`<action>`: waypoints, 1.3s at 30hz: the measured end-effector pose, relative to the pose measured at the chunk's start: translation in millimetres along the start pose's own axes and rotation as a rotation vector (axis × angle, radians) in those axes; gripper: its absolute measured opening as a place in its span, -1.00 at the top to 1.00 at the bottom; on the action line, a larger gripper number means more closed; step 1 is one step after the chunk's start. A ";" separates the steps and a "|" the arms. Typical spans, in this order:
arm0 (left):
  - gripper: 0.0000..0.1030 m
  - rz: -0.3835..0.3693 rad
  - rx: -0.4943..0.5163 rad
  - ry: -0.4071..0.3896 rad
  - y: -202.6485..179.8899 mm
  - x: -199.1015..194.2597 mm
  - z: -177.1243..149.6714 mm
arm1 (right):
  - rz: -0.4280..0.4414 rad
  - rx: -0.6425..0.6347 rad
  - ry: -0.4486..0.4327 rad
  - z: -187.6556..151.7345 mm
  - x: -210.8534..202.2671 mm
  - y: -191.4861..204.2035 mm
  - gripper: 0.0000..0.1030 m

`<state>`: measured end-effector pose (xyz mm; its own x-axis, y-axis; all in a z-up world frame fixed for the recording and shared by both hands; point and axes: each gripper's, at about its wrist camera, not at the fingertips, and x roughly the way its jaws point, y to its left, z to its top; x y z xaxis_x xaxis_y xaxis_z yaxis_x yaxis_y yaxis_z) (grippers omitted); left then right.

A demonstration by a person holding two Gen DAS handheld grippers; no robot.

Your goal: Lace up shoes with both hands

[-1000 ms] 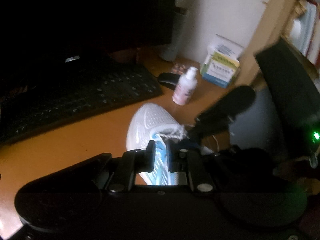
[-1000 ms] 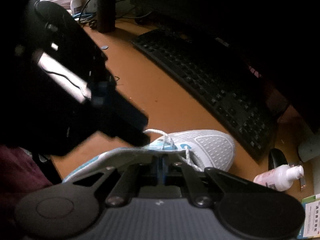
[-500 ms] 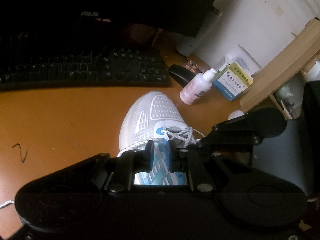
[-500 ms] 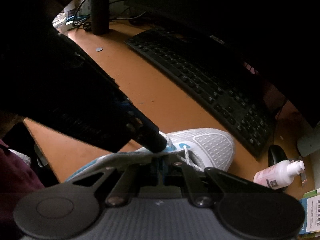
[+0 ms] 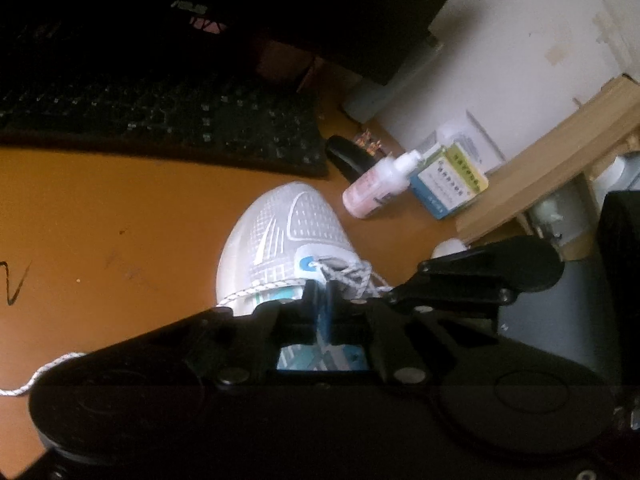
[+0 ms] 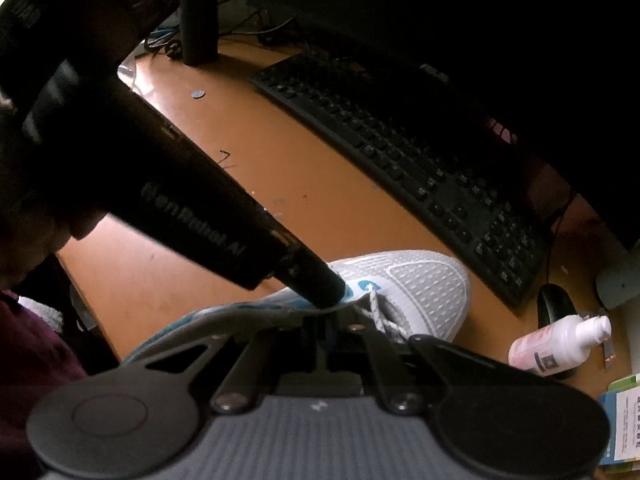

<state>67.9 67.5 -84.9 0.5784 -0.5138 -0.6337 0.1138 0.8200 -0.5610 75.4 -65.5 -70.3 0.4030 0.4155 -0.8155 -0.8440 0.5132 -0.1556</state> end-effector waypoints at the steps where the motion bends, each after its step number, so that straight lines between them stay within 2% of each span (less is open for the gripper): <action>1: 1.00 0.008 0.003 -0.015 -0.4 -4.3 1.1 | -0.004 0.001 -0.003 0.2 -0.8 0.5 0.89; 3: 1.00 0.036 0.006 -0.065 2.1 -20.6 5.6 | -0.026 -0.006 -0.015 0.2 -6.9 2.3 0.56; 4: 1.00 0.062 0.010 -0.097 5.2 -32.5 8.0 | -0.043 -0.009 -0.022 -0.8 -11.6 2.7 0.26; 5: 1.00 0.081 0.006 -0.116 9.2 -40.6 8.8 | -0.073 -0.008 -0.035 -4.2 -18.8 2.7 0.16; 8: 1.00 0.222 -0.014 -0.217 35.7 -95.0 12.8 | -0.127 0.008 -0.041 -17.1 -27.7 1.3 0.16; 11: 1.00 0.336 -0.028 -0.272 54.9 -132.0 8.4 | -0.148 0.025 -0.046 -28.4 -32.3 0.6 0.16; 13: 1.00 0.470 -0.035 -0.308 72.1 -166.4 -1.4 | -0.160 0.027 -0.054 -32.2 -34.2 1.8 0.16; 19: 1.00 0.727 -0.102 -0.370 105.8 -246.6 -35.0 | -0.169 0.034 -0.070 -36.2 -35.5 0.9 0.15; 22: 1.00 0.822 -0.123 -0.390 113.2 -272.7 -50.9 | -0.168 0.038 -0.076 -37.8 -36.0 0.3 0.15; 26: 1.00 0.866 -0.159 -0.400 120.1 -291.3 -61.8 | -0.167 0.054 -0.079 -39.2 -35.3 -1.9 0.15; 28: 1.00 0.841 -0.165 -0.385 116.7 -287.5 -64.0 | -0.165 0.059 -0.080 -39.4 -35.0 -3.1 0.15; 35: 1.00 0.730 -0.157 -0.227 104.5 -244.9 -75.2 | -0.148 0.096 -0.086 -38.4 -38.8 -4.9 0.15; 37: 1.00 0.682 -0.156 -0.147 103.0 -232.3 -84.2 | -0.138 0.115 -0.094 -37.1 -42.2 -6.8 0.15; 39: 0.97 0.680 -0.166 -0.114 103.4 -227.3 -88.7 | -0.134 0.130 -0.104 -36.1 -45.2 -8.3 0.14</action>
<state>-123.5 246.7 -46.2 0.5596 0.1356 -0.8176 -0.4220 0.8957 -0.1403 51.5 -115.7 -52.3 0.5488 0.4089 -0.7291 -0.7304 0.6587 -0.1804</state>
